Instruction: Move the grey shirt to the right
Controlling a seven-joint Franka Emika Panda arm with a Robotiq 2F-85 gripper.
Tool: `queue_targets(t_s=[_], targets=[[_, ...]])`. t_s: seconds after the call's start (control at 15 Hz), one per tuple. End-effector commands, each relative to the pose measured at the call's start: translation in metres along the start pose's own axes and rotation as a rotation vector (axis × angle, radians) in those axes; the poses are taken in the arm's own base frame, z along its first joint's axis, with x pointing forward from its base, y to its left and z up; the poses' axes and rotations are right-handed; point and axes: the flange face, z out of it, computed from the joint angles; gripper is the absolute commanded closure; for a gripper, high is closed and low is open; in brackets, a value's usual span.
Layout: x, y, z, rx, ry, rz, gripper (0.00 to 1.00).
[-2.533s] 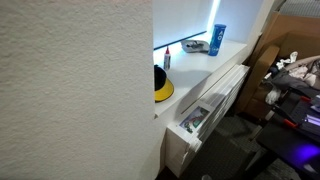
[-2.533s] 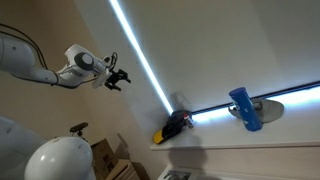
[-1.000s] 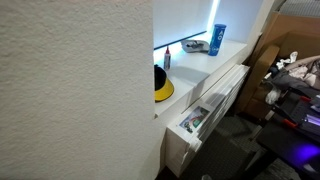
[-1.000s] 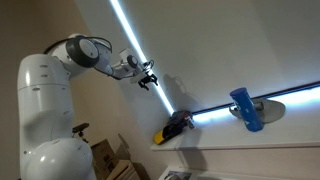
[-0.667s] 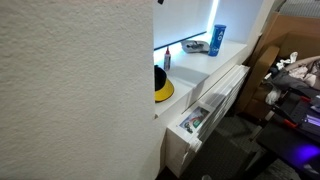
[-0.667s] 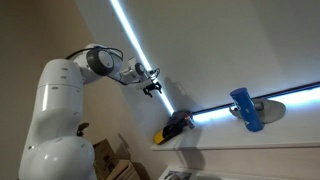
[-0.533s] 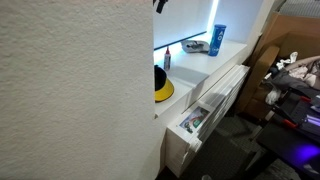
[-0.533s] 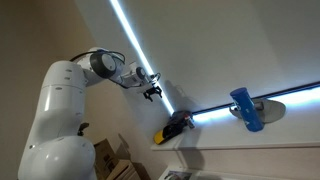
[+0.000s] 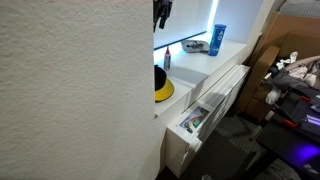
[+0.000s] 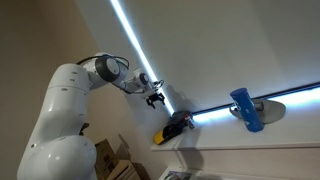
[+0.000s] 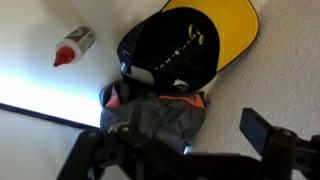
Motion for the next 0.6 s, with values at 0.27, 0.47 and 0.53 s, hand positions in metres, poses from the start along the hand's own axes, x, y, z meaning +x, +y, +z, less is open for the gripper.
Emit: queue_targets(t_s=[0.27,0.47,0.53], targets=[[0.066,0.011,-0.026,0.065,0.388,0.115,0.00],[0.078,0.036,0.004,0.088,0.367,0.174,0.00],[0.080,0.045,0.017,0.097,0.347,0.188,0.00]])
